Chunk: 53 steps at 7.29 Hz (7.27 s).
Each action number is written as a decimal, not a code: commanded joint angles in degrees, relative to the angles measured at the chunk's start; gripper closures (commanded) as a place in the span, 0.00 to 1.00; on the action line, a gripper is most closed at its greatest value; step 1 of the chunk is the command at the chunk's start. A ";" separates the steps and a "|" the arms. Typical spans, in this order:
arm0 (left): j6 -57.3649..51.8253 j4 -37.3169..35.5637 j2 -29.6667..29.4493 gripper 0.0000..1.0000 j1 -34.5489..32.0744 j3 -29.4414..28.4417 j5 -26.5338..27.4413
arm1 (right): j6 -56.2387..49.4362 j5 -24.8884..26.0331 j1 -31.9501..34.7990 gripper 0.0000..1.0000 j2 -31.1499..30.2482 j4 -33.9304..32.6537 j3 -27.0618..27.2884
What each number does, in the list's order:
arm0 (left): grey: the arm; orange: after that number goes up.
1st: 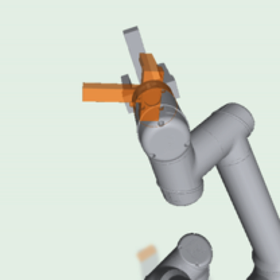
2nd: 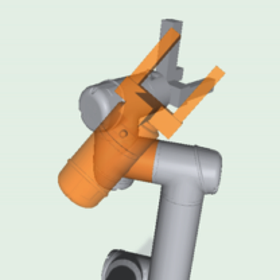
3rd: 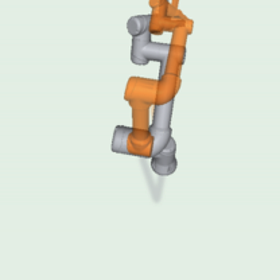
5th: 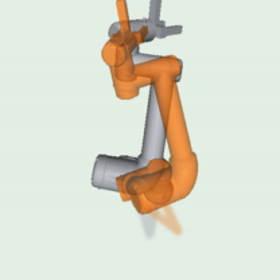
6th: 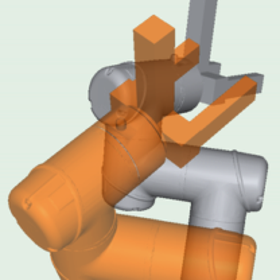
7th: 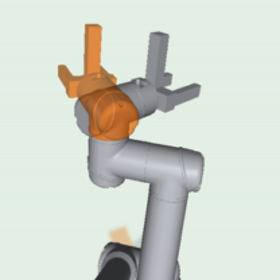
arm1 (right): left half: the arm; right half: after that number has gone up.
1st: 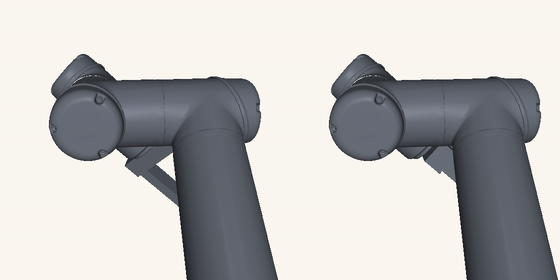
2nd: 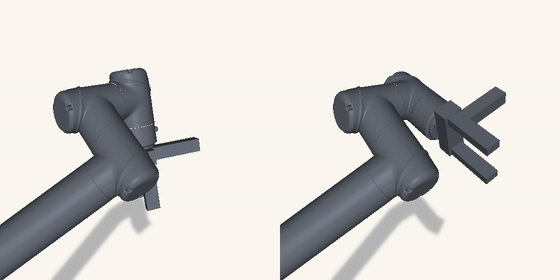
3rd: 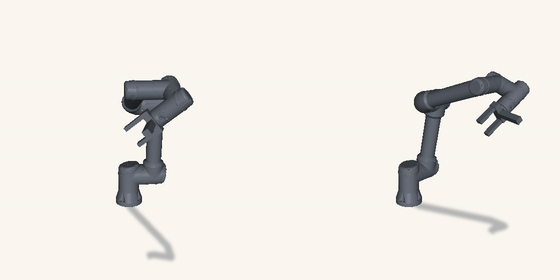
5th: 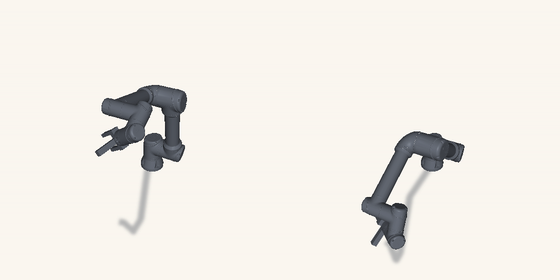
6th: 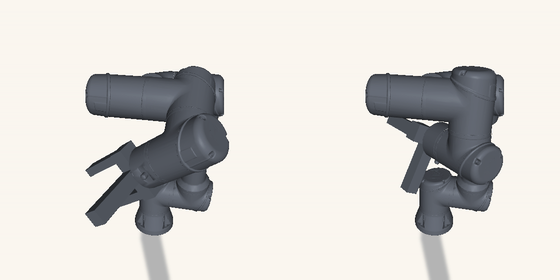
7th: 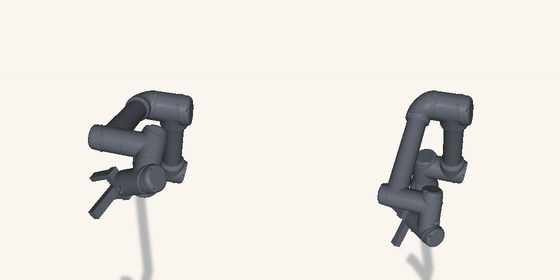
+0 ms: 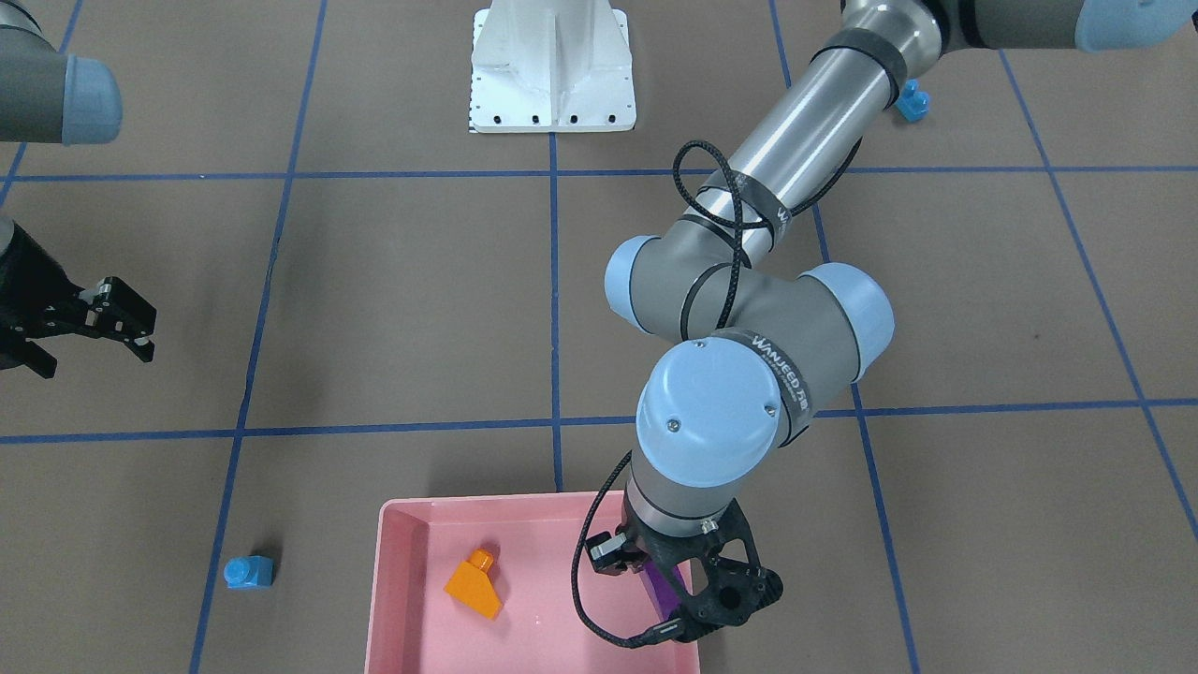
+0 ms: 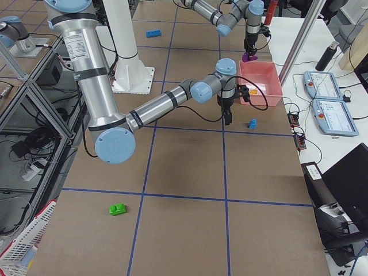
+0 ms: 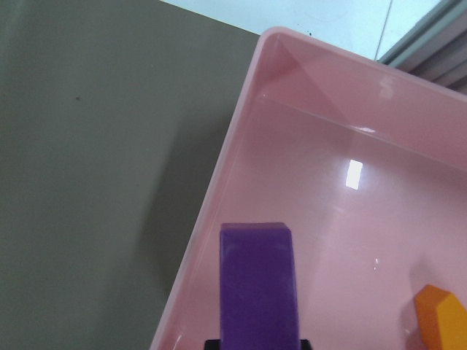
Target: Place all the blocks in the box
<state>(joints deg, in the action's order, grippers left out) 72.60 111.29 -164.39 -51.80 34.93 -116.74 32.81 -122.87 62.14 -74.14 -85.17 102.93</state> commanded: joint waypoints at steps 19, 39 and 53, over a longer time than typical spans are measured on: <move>-36.31 -16.72 56.20 0.00 0.91 72.29 0.38 | 13.07 7.65 -7.03 1.00 29.05 34.54 -55.74; -30.51 -16.37 81.45 0.00 0.73 89.31 0.38 | 10.31 2.64 -0.89 0.01 21.46 -13.07 -8.69; 21.88 25.19 114.55 0.00 44.69 85.13 11.15 | -14.61 -2.99 8.26 0.01 -23.15 -8.00 21.70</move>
<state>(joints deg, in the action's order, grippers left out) 84.21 135.21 -49.89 -16.20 120.09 -110.70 18.27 -125.61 70.14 -97.01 -93.45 124.56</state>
